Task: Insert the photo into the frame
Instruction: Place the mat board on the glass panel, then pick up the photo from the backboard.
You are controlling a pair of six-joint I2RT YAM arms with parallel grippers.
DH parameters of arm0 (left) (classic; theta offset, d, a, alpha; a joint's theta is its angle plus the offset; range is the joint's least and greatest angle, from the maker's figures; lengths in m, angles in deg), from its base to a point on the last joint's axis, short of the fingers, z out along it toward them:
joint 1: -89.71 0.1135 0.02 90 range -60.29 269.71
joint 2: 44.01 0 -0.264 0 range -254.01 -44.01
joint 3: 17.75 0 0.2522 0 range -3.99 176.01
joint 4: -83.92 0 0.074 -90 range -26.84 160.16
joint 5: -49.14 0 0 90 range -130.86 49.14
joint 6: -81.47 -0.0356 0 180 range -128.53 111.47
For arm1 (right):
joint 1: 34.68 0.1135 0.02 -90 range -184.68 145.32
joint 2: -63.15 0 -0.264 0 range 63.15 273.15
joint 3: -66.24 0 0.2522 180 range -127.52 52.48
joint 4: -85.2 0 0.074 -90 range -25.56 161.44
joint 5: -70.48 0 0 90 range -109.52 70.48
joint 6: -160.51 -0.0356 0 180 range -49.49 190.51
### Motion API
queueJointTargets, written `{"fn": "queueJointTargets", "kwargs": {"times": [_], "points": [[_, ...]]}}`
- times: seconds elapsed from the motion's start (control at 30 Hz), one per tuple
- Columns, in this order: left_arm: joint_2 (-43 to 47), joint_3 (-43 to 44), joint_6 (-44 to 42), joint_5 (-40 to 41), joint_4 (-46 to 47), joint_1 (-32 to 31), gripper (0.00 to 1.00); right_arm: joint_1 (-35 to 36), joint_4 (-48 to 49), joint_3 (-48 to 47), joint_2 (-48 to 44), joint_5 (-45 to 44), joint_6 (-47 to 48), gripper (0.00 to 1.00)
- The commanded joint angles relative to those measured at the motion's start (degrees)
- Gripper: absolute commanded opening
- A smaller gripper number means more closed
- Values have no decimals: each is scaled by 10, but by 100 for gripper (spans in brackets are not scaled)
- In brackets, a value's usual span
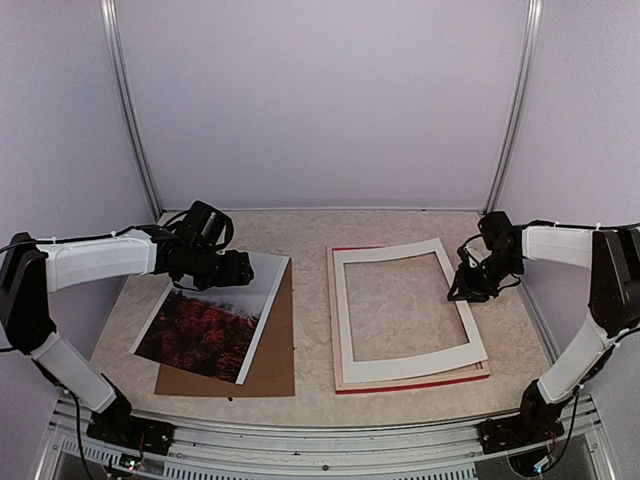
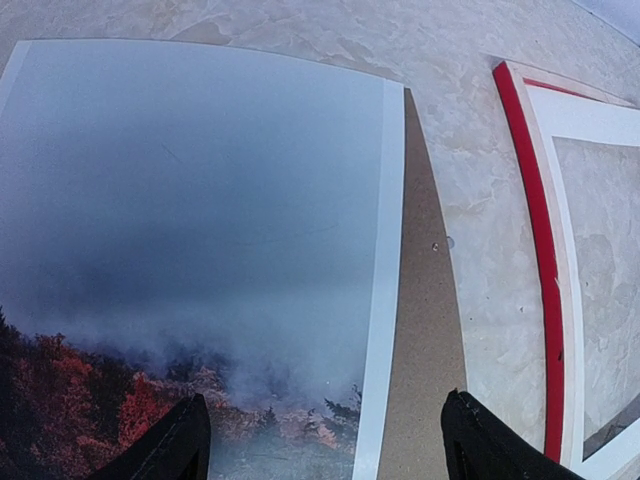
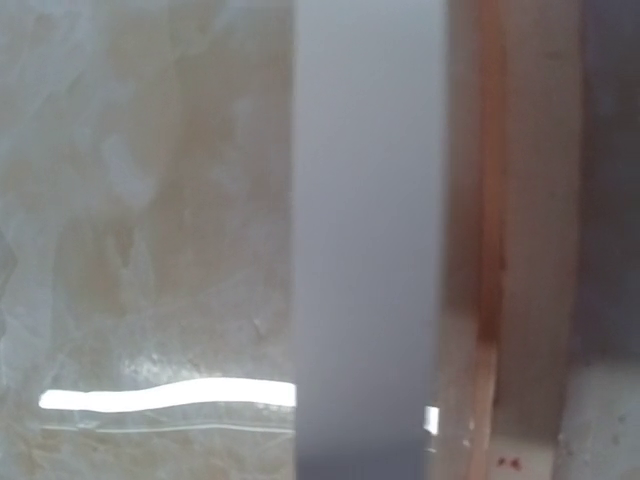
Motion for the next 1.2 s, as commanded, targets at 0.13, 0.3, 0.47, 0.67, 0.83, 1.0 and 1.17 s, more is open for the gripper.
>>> {"fn": "queueJointTargets", "kwargs": {"times": [0.13, 0.3, 0.47, 0.67, 0.83, 1.0, 1.17], "points": [[-5, 19, -11, 12, -7, -5, 79, -5, -28, -17, -25, -36, -2, 43], [-3, 17, -15, 19, -10, -5, 79, -4, -38, -17, -34, -59, -4, 50], [-3, 16, -19, 27, -13, -5, 79, -3, -54, -27, -48, -95, -8, 53], [0, 14, -23, 46, -31, 16, 80, 46, -54, -62, -78, -132, -14, 56], [8, 3, -32, 14, -38, 71, 83, 147, 7, -77, -81, -121, -53, 66], [31, -22, -40, -30, -36, 142, 91, 271, 112, -101, -25, -87, -108, 77], [34, -45, -54, -83, -36, 222, 97, 360, 173, -186, 106, -64, -142, 80]]}}
